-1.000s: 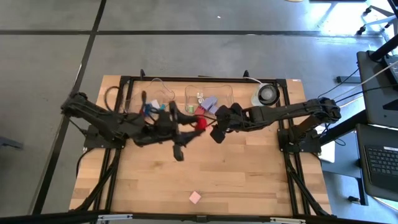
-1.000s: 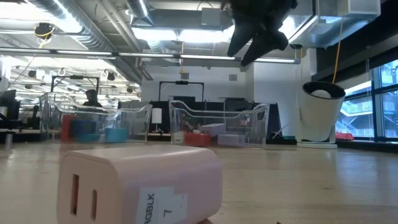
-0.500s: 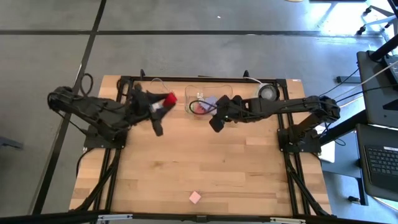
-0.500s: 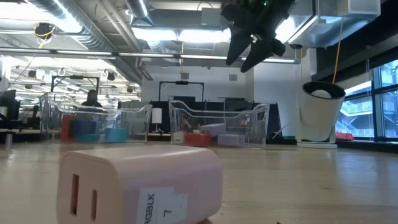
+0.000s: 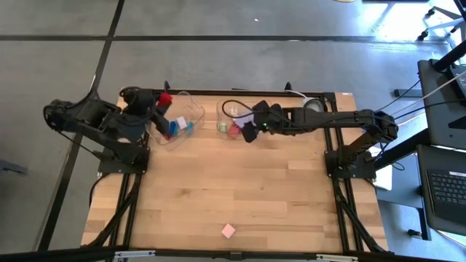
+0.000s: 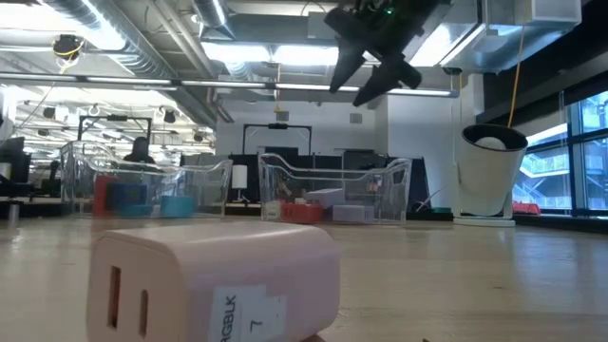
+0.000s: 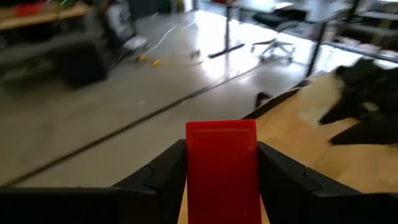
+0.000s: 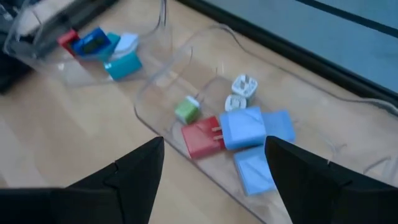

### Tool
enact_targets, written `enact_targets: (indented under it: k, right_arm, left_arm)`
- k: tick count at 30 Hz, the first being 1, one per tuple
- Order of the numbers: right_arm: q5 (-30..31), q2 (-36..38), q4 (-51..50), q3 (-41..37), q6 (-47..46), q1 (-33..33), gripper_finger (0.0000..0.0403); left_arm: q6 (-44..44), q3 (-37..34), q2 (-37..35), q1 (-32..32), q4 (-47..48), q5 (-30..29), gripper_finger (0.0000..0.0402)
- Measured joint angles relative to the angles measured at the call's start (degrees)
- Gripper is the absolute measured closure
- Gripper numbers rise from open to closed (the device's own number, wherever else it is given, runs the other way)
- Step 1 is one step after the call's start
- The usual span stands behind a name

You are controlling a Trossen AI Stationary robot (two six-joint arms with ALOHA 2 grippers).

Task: Pick & Place Office items
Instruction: Put the red digital timer into the left transparent bin

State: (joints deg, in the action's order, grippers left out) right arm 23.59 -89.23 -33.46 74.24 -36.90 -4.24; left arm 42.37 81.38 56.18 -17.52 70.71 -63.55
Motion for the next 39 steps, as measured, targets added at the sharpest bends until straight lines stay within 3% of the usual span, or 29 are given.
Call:
enact_targets:
  k: [6, 15, 22, 27, 33, 39]
  right_arm:
    - [2.29, 0.0, 3.31, 0.0, -0.11, -1.26, 0.012]
    - [5.99, 0.0, 5.15, 0.0, -4.0, -2.72, 0.012]
    - [5.96, 0.0, 5.13, 0.0, -4.65, -2.81, 0.012]
    - [5.58, 0.0, 5.1, 0.0, -3.75, -2.88, 0.012]
    - [5.57, 0.0, 5.11, 0.01, 0.46, -4.24, 0.012]
    - [5.55, -0.02, 5.1, 0.0, 4.49, -6.4, 0.012]
  left_arm:
    - [13.62, -6.79, -1.98, 2.8, 8.16, 2.8, 0.0234]
    - [23.6, -24.76, -3.38, 10.02, 7.34, 8.55, 0.0233]
    - [31.04, -33.69, -3.36, 18.14, 7.01, 12.43, 0.0233]
    - [30.43, -38.11, -3.18, 24.17, 2.01, 18.1, 0.0233]
    - [22.1, -43.66, -3.15, 29.76, -15.25, 26.08, 0.0233]
    - [18.31, -46.95, -3.16, 34.93, -24.75, 26.2, 0.0233]
